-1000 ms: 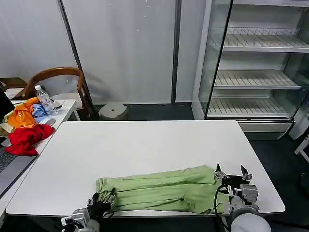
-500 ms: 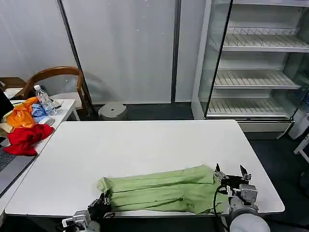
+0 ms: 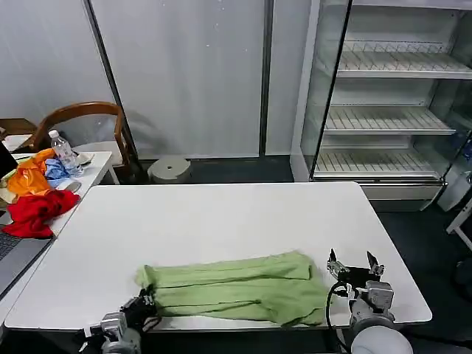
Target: Fold and organize the clothes.
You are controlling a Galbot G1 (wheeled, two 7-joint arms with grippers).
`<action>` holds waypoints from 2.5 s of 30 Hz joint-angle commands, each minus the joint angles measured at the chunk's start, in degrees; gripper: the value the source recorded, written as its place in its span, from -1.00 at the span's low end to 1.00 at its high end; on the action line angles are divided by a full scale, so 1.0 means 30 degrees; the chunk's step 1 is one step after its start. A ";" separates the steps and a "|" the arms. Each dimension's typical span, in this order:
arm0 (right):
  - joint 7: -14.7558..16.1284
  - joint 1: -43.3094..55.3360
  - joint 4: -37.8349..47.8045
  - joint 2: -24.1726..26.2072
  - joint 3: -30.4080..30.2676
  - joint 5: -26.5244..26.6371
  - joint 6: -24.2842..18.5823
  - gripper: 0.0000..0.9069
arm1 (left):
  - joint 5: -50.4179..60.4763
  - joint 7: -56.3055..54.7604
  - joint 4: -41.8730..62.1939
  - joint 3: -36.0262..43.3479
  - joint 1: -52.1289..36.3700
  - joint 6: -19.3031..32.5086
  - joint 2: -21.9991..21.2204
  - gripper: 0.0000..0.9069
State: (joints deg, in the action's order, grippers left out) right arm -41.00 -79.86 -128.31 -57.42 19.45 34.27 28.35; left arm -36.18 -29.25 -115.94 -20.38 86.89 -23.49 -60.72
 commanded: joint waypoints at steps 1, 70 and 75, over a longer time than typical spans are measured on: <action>0.0018 -0.0020 -0.0007 0.0034 -0.0027 -0.0005 -0.0055 1.00 | 0.0082 -0.0061 0.0330 -0.0790 -0.0851 -0.0104 0.2268 -0.98; -0.0062 -0.0674 -0.0595 -0.0866 0.0090 -0.0950 -0.0094 1.00 | -0.1959 0.2037 -0.4612 0.2454 -0.4410 -0.1072 0.1514 -0.98; -0.0134 -0.0702 -0.0828 -0.0868 0.0278 -0.0932 0.0072 1.00 | -0.2237 0.2067 -0.4601 0.3137 -0.4411 -0.0977 0.0861 -0.98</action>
State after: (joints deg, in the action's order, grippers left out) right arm -41.30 -81.76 -130.30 -59.95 19.94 31.54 28.37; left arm -42.08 -24.04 -129.63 -15.07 74.04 -27.52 -54.62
